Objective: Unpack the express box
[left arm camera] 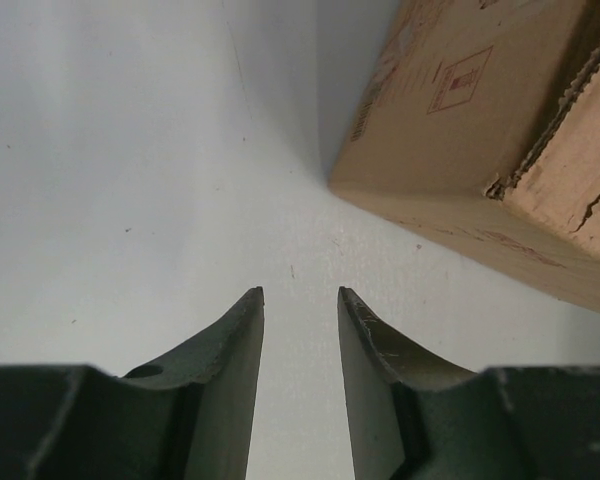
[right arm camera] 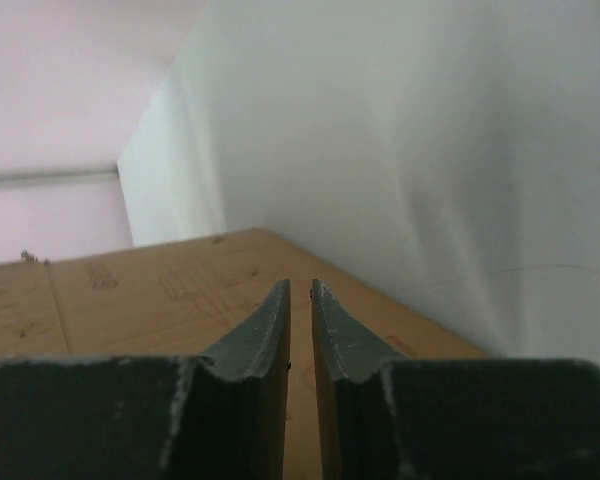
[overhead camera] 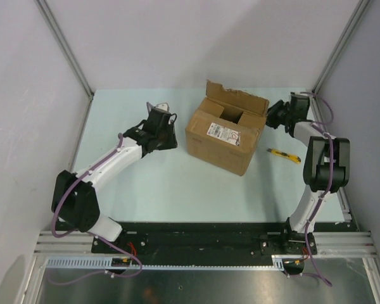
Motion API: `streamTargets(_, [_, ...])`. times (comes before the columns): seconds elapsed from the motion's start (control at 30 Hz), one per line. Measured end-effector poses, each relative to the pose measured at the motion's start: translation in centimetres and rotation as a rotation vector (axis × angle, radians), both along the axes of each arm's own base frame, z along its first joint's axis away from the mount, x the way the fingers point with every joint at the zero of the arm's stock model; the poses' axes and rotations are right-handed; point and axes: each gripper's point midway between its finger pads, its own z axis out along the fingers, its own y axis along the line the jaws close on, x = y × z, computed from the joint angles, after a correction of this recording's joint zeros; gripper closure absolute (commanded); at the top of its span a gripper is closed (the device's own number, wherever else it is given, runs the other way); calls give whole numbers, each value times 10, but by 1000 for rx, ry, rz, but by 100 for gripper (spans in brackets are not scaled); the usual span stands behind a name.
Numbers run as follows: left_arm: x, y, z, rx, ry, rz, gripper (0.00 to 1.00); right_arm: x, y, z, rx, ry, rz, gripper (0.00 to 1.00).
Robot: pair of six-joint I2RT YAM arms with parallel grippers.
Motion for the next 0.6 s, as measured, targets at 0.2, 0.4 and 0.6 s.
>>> streamTargets(0.2, [6, 10, 1, 1, -1, 21, 60, -6, 48, 0, -28, -5, 122, 84])
streamTargets(0.4, [28, 17, 29, -31, -62, 60, 56, -35, 73, -20, -119, 99, 190, 84])
streamTargets(0.6, [39, 7, 59, -86, -121, 30, 49, -80, 126, 2, -237, 116, 280, 82])
